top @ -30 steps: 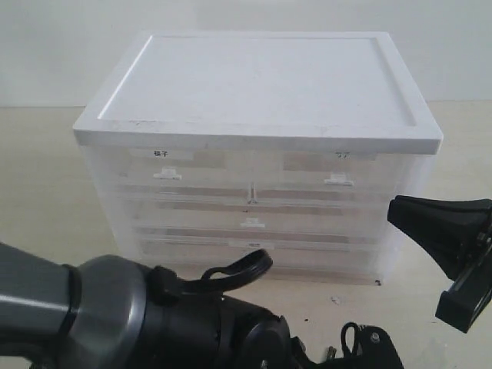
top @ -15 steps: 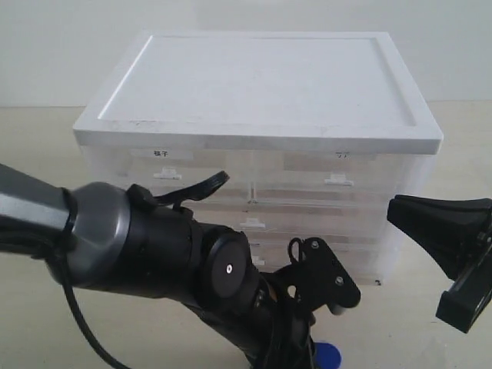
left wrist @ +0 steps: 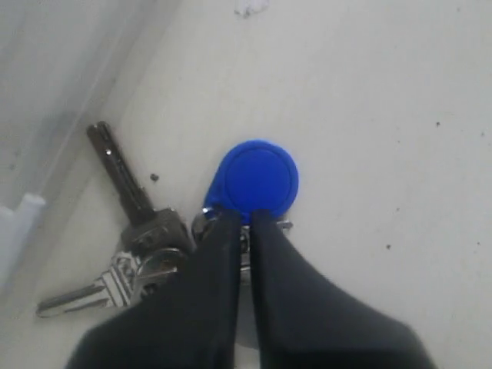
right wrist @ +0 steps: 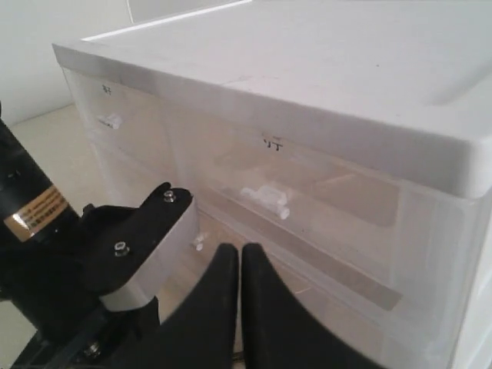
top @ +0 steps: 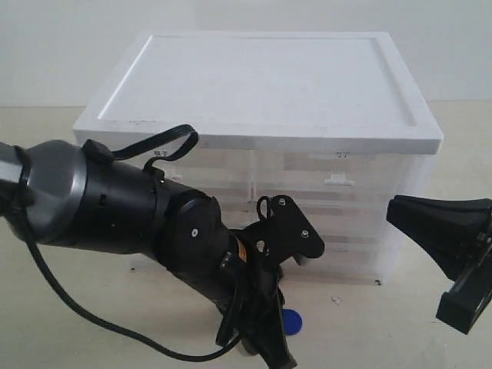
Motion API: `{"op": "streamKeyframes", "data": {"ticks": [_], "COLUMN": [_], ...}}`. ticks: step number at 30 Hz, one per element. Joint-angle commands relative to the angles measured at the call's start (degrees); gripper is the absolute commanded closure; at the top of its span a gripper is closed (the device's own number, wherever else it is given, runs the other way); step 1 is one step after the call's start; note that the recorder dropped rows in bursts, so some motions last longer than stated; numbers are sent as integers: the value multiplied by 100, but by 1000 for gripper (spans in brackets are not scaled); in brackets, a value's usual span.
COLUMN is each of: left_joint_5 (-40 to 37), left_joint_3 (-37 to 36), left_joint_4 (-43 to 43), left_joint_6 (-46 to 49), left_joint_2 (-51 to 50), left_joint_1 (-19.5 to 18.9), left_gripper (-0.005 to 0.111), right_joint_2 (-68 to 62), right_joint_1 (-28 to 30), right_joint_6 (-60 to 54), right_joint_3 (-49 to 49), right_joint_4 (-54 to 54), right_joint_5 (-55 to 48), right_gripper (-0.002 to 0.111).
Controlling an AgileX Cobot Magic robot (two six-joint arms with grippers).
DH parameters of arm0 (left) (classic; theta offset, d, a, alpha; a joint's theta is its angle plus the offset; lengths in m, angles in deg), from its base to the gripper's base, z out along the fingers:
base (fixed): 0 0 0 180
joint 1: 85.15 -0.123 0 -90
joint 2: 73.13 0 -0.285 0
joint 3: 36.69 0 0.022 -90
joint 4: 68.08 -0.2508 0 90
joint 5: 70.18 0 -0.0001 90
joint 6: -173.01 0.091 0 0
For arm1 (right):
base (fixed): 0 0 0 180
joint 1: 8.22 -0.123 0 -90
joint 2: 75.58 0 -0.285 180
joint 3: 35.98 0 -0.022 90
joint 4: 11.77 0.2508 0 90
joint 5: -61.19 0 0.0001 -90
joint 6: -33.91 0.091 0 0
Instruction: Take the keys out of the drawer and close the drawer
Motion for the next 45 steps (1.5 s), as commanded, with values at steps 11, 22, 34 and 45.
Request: {"op": "streamKeyframes", "data": {"ticks": [11, 22, 34, 45], "left_joint_5": [-210, -114, 68, 724], "left_joint_3": [-21, -579, -2093, -2499], "left_joint_4": [-124, -137, -137, 66], "left_joint_6": [-73, -134, -225, -293], "left_joint_2": [2327, 4921, 7326, 8088], "left_joint_1": [890, 999, 999, 999], "left_gripper": [102, 102, 102, 102], "right_joint_2": [-6, 6, 1030, 6186], "right_joint_1": [13, 13, 13, -3], "right_joint_6": [2, -77, 490, 4547], "right_joint_3": [-31, -31, -31, -85], "right_joint_4": [-37, 2, -27, -1914], "right_joint_5": [102, 113, -304, -3216], "right_gripper": [108, 108, 108, 108]}}
